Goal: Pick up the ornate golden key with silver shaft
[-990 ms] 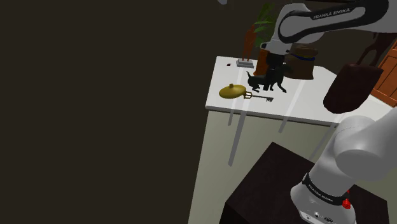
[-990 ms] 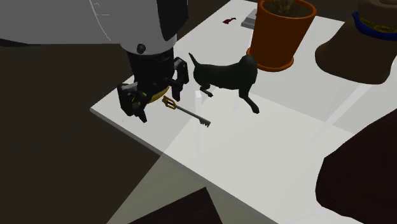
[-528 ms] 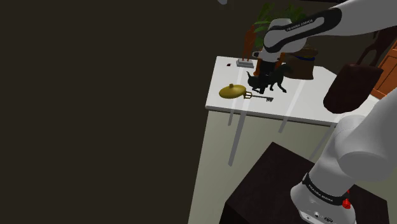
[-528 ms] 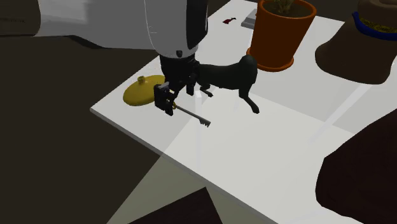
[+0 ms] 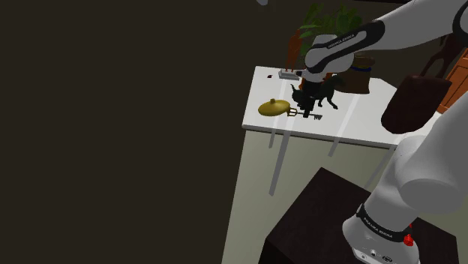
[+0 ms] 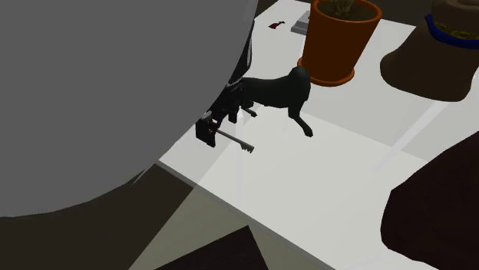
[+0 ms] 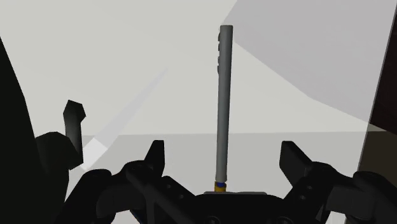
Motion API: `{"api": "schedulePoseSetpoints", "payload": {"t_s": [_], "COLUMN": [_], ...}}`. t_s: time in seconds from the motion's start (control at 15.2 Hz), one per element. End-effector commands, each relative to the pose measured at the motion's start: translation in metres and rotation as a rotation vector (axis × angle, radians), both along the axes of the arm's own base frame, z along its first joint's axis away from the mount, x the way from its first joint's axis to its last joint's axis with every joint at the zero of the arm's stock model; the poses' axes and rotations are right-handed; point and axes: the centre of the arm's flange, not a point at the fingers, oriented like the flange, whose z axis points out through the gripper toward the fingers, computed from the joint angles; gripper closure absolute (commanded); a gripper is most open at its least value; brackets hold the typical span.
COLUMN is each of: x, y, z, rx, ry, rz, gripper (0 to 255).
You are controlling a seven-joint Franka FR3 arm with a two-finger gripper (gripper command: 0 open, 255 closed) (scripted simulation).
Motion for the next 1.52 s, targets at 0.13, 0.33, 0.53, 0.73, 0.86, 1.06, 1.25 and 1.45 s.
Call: {"api": "schedulePoseSetpoints", "payload": {"t_s": [0.13,0.33,0.53,0.73,0.86,1.06,1.25,1.45], "x": [0.000,0.000,0.000,0.000,0.000,0.000,0.000,0.000], "y": [0.001,0.001,0.001,0.000,0.000,0.000,0.000,0.000], "z": [-0.005,-0.005,-0.005,-0.005,0.006,0.022,0.038,0.053], "rx": [0.000,0.000,0.000,0.000,0.000,0.000,0.000,0.000], "ry": [0.000,0.000,0.000,0.000,0.000,0.000,0.000,0.000], "rz": [0.000,0.000,0.000,0.000,0.000,0.000,0.000,0.000], "gripper": [255,255,255,255,255,255,255,255]}}
